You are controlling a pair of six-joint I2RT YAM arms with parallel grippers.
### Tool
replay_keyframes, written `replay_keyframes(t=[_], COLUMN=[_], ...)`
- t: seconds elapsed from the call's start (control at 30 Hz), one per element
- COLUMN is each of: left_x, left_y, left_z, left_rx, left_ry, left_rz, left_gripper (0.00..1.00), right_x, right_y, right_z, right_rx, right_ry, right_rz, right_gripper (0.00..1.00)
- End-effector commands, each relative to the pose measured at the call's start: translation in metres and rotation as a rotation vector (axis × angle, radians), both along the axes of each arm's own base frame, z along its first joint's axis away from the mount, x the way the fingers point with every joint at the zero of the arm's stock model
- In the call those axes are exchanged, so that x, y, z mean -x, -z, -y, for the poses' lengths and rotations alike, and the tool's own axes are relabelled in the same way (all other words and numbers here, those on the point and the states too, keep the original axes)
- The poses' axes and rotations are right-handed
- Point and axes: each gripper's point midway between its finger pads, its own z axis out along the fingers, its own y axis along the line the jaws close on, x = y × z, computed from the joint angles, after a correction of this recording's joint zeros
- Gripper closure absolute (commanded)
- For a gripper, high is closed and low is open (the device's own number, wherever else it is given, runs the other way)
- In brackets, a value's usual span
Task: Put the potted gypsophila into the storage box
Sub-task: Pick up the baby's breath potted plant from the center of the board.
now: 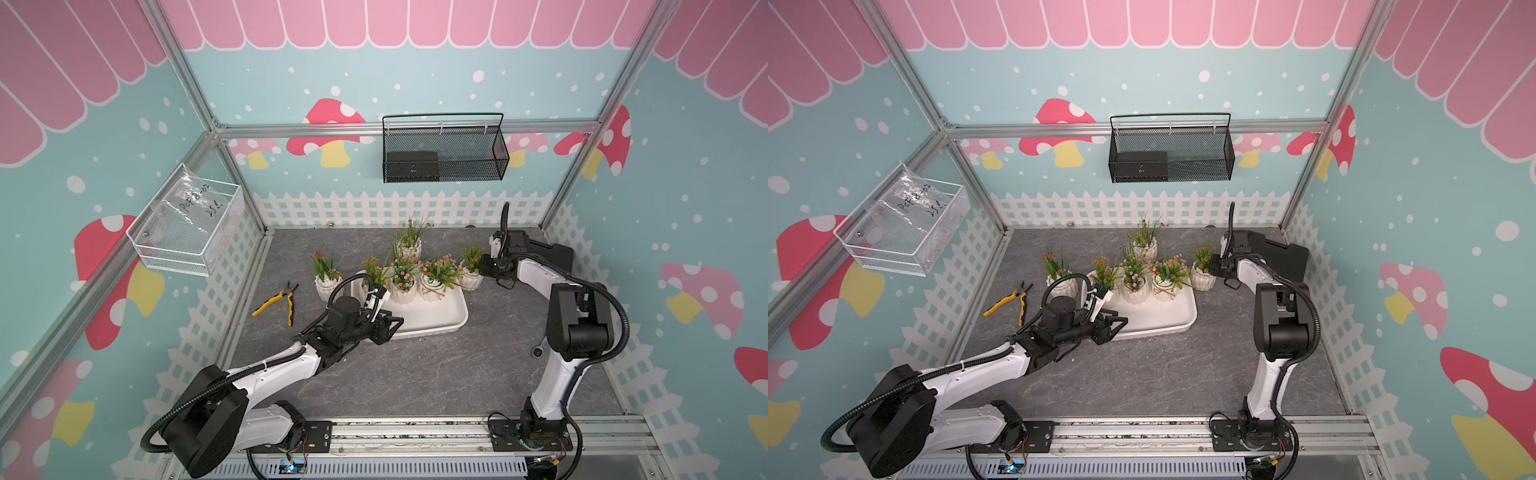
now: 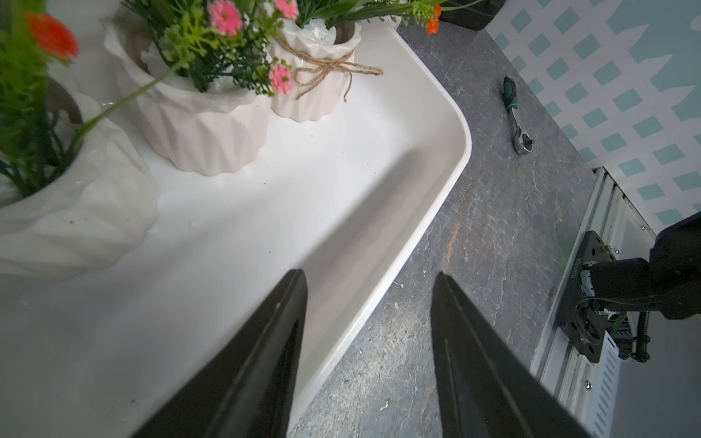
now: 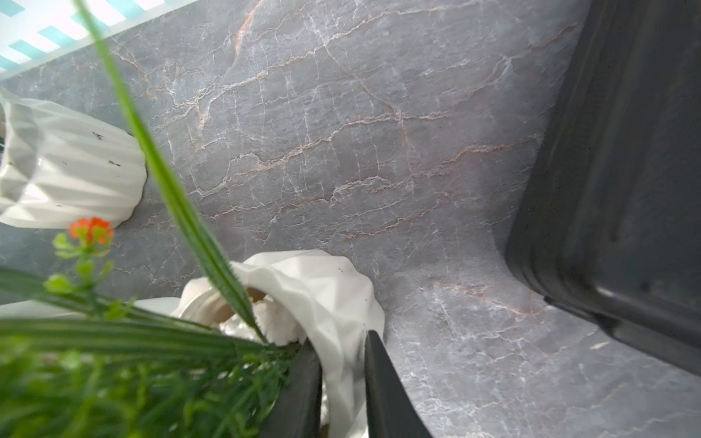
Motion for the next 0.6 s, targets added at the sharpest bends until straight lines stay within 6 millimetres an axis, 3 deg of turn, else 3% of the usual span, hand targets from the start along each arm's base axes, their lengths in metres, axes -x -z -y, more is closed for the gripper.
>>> replay_keyframes(t=[0.0,0.03,0.3,0.57], left_x=[-0.003,-0.004,-0.001,-0.005], left_y=[-0.018,-0.018,-0.023,-0.025], left_z=[0.003,0.003,0.004,-0.002], left_rx=[0.007,0.006,0.01,0.007], left_ry=[0.004,0.003,0.004,-0.055], left_rz=[0.054,0.055,0.066,0.055], left_gripper=[0.46,0.46,0.46,0.46], right_x=[0.013,0.013,0.023,0.053], right_y=[0.011,-0.003,-0.032,-0.07], right_z=[0.006,0.007,0.008,0.011], right_rx=[0.049,0.048,0.048,0.051], right_ry=[0.01,0.013,0.019,0.028], right_rz=[-0.066,-0.036,0.02,0.096], right_gripper=[0.82,0.83,0.95,1.0])
